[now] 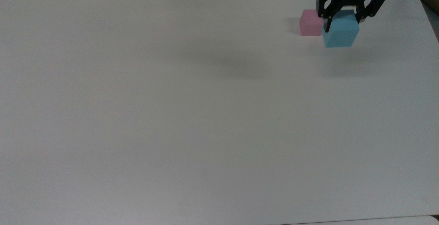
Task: Put blue cube on pink cube
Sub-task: 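Lift the blue cube and carry it over the pink cube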
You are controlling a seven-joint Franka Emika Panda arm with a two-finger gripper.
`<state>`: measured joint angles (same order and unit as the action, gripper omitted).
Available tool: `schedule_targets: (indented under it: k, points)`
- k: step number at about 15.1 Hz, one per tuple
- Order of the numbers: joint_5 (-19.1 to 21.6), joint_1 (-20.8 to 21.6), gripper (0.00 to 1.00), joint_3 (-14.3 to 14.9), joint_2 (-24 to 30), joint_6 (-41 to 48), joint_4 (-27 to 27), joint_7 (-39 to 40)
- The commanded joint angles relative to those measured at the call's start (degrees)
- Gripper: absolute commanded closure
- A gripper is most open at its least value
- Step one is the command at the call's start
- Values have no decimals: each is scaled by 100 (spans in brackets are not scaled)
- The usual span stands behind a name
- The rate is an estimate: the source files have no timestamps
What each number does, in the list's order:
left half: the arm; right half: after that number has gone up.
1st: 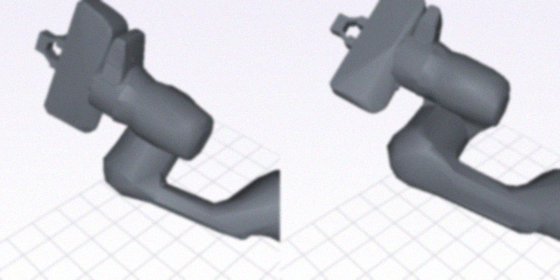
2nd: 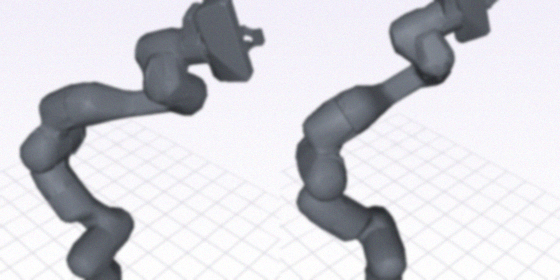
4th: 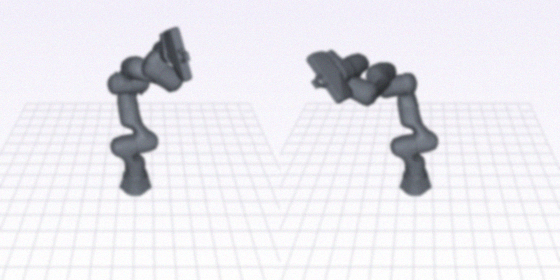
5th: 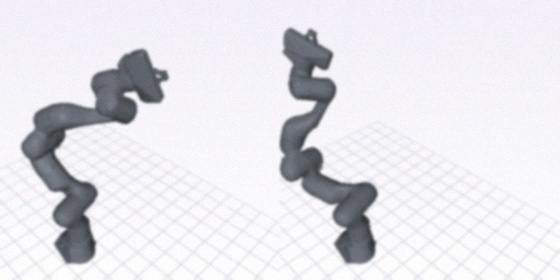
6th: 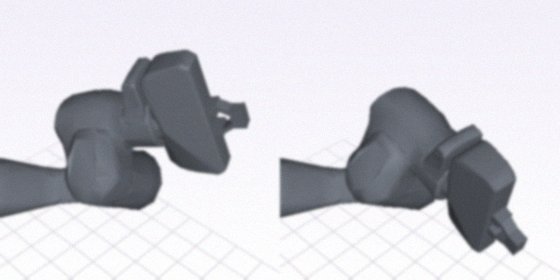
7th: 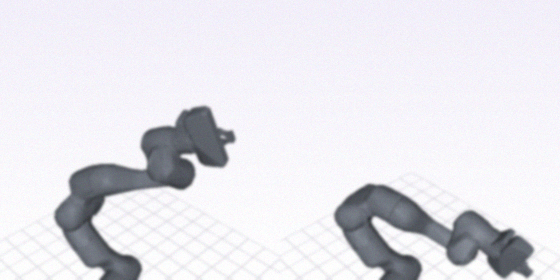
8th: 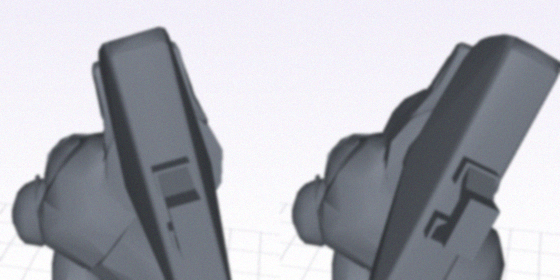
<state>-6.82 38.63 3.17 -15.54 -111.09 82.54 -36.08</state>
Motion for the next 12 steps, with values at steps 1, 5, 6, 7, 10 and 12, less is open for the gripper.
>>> schedule_targets:
  k: [1,5,6,7,10,12]
  points:
    - [32,521,83,17,1139,44,1464,-476]
    - [75,900,83,17,1448,35,2029,-1304]
    - [110,979,83,17,1475,35,2117,-1427]
    - [180,1084,83,17,1545,35,2248,-1550]
    - [216,1366,84,17,1589,9,2547,-1665]
    - [216,1419,84,17,1598,-35,2723,-1736]
